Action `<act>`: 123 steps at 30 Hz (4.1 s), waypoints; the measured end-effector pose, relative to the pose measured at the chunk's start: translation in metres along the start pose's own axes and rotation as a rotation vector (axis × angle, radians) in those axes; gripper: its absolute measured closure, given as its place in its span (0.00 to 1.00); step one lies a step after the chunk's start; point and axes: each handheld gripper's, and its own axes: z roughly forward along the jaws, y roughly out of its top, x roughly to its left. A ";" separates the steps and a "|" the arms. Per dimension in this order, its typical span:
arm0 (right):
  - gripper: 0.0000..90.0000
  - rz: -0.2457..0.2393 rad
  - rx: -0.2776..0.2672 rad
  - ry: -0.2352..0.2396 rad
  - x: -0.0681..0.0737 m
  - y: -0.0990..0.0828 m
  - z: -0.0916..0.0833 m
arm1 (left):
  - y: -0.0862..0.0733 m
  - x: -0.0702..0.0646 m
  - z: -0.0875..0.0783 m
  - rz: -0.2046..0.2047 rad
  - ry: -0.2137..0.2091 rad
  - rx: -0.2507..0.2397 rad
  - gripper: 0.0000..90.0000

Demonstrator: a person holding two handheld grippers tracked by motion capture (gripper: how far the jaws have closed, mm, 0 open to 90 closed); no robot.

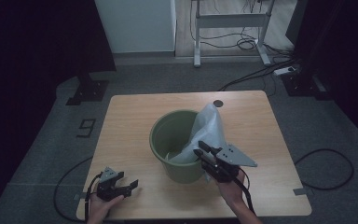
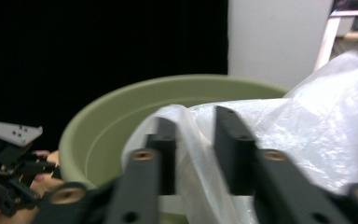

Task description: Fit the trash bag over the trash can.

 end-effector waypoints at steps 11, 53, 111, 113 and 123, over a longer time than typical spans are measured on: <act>0.41 0.002 -0.079 -0.071 0.000 -0.002 -0.055 | -0.001 0.001 -0.001 -0.007 0.008 -0.002 0.24; 0.20 -0.011 0.033 -0.162 0.011 -0.040 -0.084 | -0.002 0.002 -0.001 -0.011 0.008 0.001 0.24; 0.99 -0.112 -0.126 -0.257 -0.035 0.046 -0.030 | 0.101 -0.096 -0.077 0.045 0.079 -0.450 0.25; 0.99 -0.114 -0.112 -0.255 -0.033 0.048 -0.028 | 0.106 -0.105 -0.077 0.061 0.068 -0.459 0.25; 0.99 -0.130 -0.050 -0.221 -0.020 0.051 -0.014 | 0.117 -0.142 -0.077 0.106 0.040 -0.499 0.24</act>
